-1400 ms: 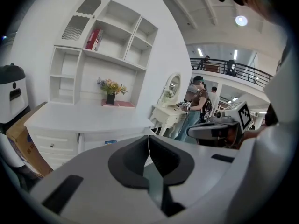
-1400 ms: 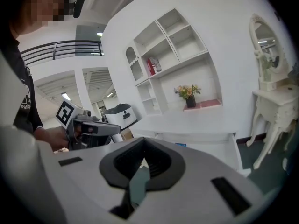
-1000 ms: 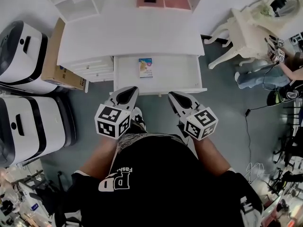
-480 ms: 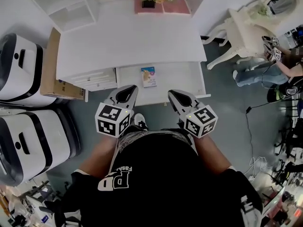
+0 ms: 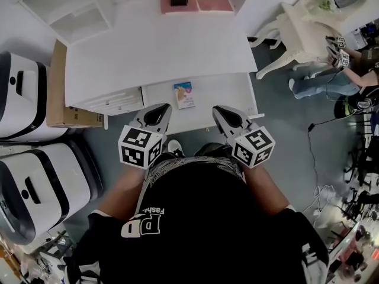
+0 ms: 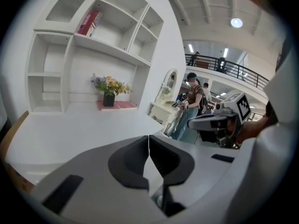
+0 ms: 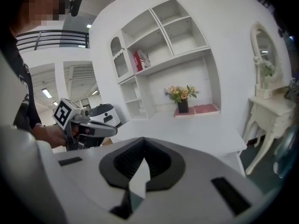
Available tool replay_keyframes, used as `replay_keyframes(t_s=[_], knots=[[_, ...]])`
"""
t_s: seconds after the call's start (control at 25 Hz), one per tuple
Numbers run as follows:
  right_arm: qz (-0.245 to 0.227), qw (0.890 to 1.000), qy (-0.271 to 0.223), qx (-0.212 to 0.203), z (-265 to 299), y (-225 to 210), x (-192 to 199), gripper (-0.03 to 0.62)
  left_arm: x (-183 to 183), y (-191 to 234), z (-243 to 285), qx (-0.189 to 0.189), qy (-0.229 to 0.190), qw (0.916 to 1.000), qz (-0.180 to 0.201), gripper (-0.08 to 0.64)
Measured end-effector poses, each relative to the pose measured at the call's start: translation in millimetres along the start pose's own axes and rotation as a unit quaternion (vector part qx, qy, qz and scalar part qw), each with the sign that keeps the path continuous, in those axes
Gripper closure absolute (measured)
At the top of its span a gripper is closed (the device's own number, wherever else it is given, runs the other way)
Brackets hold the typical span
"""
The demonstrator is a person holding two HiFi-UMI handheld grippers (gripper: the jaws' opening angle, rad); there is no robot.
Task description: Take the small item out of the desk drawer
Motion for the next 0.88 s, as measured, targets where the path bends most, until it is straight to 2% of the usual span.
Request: replay_keyframes(t_s=[0.16,0.56,0.88], knots=[[0.002,1.000,0.003,-0.004,2.2,-7.0,-5.9,0.583,-3.0,2.1,7.6,-0.003,0.006,1.0000,-0.004,0.545],[-0.003,0.999,0.026,-0.044,17.5,-42.9,-25.2,0.583,-2.3,1.7,42.3,-0.037,0.031,0.9984,-0.030,0.543],[-0.003,0.996,0.040,-0.074,19.8,-77.7,-34.8,0.583,0.4,1.1,74.8,-0.081,0.054,0.9946,-0.037,0.543]])
Point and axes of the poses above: the fingertips, and each gripper's own axes: z forward along the fingers, y to its left, x out of its underside, the point moved 1 cm from there along -z, backward along the fingers, and after that the axes turned 8 degrees about z, right-handed, at the moved point
